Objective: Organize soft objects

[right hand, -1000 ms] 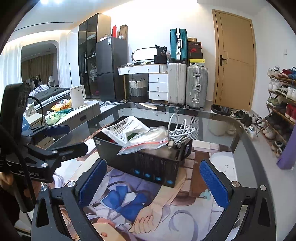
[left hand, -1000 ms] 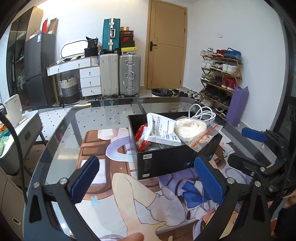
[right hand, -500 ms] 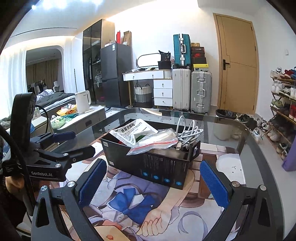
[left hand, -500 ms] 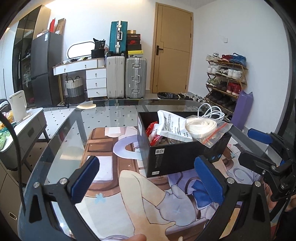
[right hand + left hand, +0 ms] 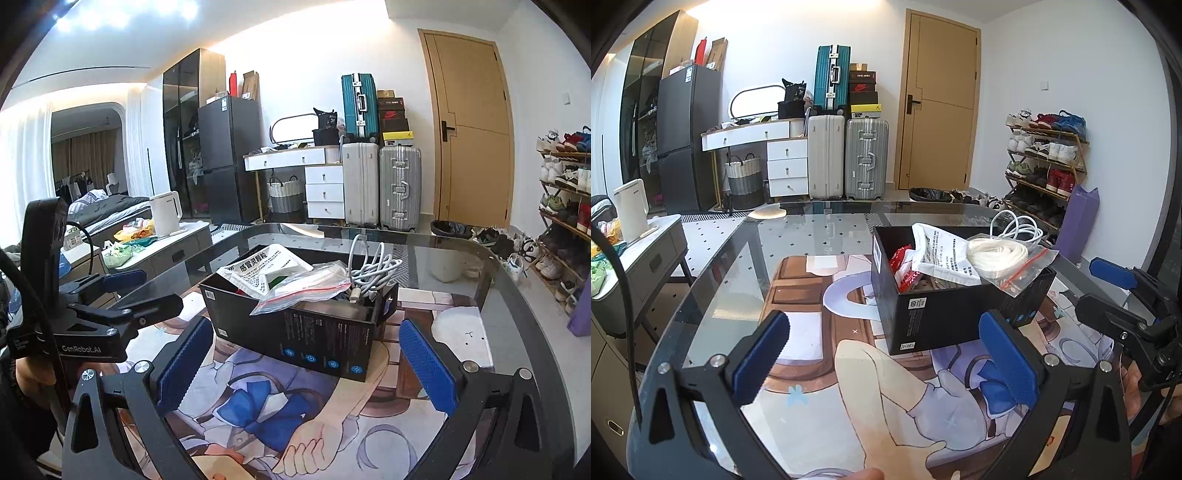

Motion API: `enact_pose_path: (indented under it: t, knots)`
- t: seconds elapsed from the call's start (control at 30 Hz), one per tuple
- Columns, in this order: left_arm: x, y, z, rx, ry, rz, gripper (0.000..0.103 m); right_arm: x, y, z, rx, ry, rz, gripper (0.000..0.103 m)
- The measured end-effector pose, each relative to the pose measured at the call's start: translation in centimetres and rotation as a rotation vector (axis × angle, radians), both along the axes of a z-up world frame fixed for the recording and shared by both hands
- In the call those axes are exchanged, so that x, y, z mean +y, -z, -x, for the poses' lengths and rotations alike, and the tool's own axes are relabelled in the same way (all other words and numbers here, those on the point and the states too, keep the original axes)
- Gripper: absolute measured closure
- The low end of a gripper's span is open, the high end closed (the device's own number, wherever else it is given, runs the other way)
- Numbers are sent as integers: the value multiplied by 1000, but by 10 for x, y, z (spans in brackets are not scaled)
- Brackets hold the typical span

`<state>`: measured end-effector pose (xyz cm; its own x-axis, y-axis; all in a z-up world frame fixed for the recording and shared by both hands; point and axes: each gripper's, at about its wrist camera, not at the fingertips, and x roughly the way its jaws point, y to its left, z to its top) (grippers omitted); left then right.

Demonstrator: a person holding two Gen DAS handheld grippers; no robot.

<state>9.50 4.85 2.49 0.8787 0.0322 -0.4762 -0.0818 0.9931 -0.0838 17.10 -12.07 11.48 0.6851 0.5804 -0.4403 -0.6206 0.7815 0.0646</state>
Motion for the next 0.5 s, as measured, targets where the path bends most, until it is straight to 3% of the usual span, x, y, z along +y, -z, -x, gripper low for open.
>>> enact_pose_path:
  t: [0.5]
  knots:
    - [1, -1, 3, -5, -8, -2, 0, -5, 0, 2, -14, 9, -24, 1]
